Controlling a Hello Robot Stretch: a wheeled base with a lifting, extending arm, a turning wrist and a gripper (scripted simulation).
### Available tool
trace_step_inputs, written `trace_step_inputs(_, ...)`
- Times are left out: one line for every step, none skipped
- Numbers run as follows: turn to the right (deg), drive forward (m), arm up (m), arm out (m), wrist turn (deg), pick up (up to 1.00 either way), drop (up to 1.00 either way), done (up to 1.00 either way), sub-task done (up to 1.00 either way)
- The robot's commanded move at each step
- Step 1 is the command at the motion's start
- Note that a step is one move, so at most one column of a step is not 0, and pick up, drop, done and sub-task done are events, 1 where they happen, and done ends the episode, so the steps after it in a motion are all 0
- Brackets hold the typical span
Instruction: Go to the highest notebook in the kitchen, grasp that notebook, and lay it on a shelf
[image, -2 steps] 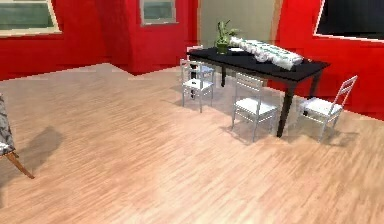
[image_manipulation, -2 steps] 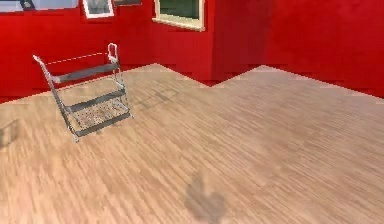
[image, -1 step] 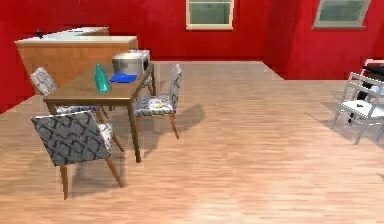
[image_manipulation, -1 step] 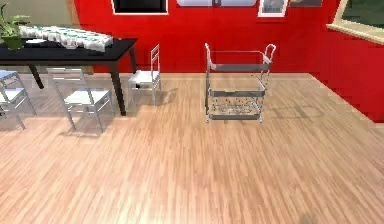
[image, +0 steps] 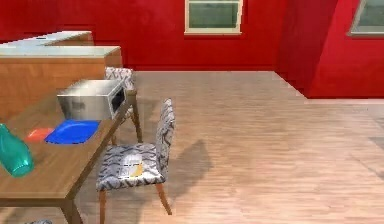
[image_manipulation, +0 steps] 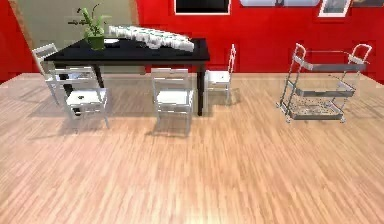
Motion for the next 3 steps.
trace_step_inputs(-21.0,0.0,0.0,0.0,0.0,0.0,0.0,0.0,0.0)
trace_step_inputs(0.0,0.1,0.0,0.0,0.0,0.0,0.0,0.0,0.0)
trace_step_inputs(45.0,0.0,0.0,0.0,0.0,0.0,0.0,0.0,0.0)
